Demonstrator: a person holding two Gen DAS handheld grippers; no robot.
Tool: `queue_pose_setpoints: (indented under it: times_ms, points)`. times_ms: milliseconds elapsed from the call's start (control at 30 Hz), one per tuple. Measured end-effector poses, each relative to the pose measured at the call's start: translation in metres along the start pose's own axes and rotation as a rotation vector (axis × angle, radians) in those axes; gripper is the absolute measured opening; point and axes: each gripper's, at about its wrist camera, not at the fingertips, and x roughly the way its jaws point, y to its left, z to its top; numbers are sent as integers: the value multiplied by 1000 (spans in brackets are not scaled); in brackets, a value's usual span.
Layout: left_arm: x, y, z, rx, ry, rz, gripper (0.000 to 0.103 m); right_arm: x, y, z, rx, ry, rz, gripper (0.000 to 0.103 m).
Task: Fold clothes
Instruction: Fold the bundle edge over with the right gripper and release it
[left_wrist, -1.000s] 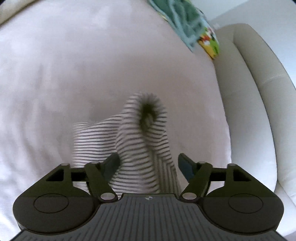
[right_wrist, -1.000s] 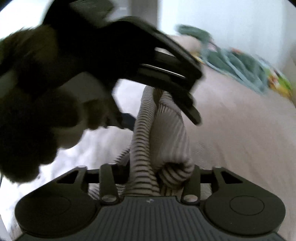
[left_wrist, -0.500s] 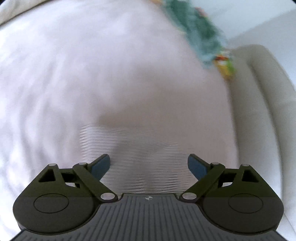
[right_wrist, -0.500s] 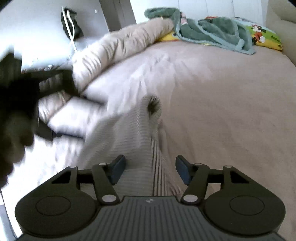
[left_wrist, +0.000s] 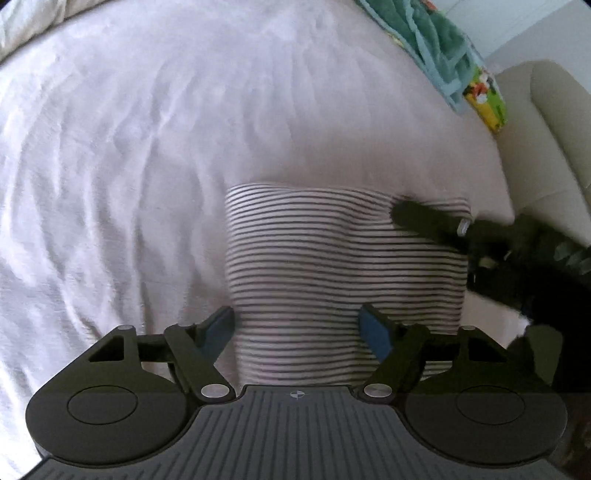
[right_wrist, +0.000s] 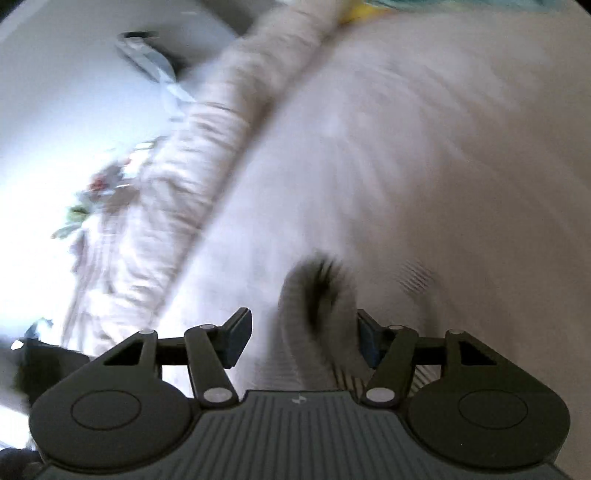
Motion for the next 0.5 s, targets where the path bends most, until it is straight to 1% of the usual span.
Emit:
queue_pose_setpoints:
  times_ms: [33, 100, 167, 233, 267, 333, 400, 500]
  points:
    - [0, -1, 3, -3, -4, -14, 79, -1, 10, 8, -38, -12, 41, 61]
    - [-4, -3, 4, -10, -11, -42, 79, -4, 29, 18, -146, -36, 51, 62]
    - [-3, -7, 3, -10, -10, -48, 80, -4, 38, 21, -234, -53, -5, 62]
    - [5, -15, 4, 3, -7, -46, 83, -9, 30, 19, -225, -67, -95, 62]
    - [6, -17, 5, 10, -5, -45, 84, -11, 26, 18, -218, -74, -141, 66]
    - [5, -16, 4, 23, -4, -52, 85, -28, 10, 11, -153, -98, -212, 76]
    - [3, -14, 4, 18, 3, -58, 87, -48, -8, 0, -82, -112, -241, 76]
    - [-1, -6, 3, 5, 15, -73, 87, -70, -27, -33, 14, -86, -235, 76]
